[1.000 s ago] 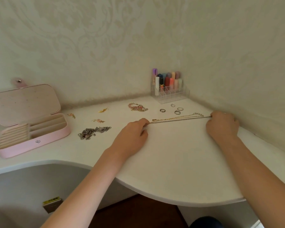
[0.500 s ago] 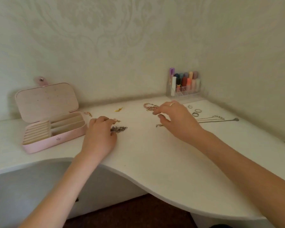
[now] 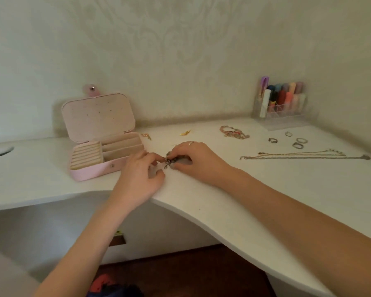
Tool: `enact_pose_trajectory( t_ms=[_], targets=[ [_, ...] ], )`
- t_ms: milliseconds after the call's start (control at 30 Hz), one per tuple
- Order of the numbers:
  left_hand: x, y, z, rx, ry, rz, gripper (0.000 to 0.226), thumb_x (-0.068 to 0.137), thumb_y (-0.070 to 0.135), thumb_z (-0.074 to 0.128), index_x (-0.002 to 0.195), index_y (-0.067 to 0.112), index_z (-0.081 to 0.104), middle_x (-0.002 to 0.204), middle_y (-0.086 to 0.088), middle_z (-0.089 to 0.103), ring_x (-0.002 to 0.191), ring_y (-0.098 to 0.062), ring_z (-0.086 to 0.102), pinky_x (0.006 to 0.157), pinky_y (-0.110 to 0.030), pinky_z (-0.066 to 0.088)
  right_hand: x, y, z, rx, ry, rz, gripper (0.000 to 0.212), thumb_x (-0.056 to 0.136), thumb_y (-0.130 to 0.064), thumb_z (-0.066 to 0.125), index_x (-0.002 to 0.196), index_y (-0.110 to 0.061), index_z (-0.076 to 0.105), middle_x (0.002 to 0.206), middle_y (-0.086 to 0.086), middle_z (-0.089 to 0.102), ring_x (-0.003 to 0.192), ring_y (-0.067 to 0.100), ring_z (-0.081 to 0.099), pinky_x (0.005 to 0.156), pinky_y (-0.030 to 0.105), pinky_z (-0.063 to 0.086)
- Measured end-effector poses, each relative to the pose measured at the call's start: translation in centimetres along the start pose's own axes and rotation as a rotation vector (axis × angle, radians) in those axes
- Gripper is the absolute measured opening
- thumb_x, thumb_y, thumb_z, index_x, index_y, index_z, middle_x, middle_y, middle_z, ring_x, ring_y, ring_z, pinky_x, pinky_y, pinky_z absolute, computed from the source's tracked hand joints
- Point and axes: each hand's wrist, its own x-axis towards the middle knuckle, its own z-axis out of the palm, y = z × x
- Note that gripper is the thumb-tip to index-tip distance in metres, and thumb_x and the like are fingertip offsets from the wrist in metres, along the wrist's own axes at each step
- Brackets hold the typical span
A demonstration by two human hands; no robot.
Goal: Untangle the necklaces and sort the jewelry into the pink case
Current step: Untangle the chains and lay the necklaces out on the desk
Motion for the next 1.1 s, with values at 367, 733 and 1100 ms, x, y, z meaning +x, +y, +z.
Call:
enact_pose_trajectory(
  t_ms=[367,733,1100],
  targets=[
    [3.7,3.5,1.3,-0.640,0.001,-0.151,0.033,0.081,0.005,0.064,0.109,0.021,0.056,0.091,0.004,0.070,0.092,-0.012,0.065,0.085,-0.026,0.047,0.8,0.0,-1.2,0.359,0.438,0.166,0.011,0.087,-0.009,0.062,0.090,-0.011,0.073,0.080,-0.004,0.066,0.076,0.012,0.062,0.069,0.014,0.045],
    [6.1,5.1,4.1,-0.549,0.126,-0.132,0.010,0.085,0.018,0.064,0.075,0.017,0.065,0.070,-0.001,0.066,0.046,-0.010,0.059,0.047,-0.016,0.043,0.3,1.8,-4.8,0.867,0.668,0.450,0.016,0.101,-0.009,0.039,0.100,-0.005,0.053,0.083,0.012,0.060,0.063,0.019,0.067,0.061,0.022,0.058],
    [5.6,4.9,4.6,-0.354,0.088,0.101,0.012,0.091,0.022,0.057,0.081,0.016,0.058,0.065,-0.010,0.063,0.060,-0.030,0.059,0.062,-0.042,0.051,0.3,3.2,-6.3,1.009,0.726,0.678,0.028,0.103,-0.013,0.030,0.085,-0.016,0.051,0.063,0.002,0.041,0.051,0.011,0.048,0.050,0.020,0.042]
  ],
)
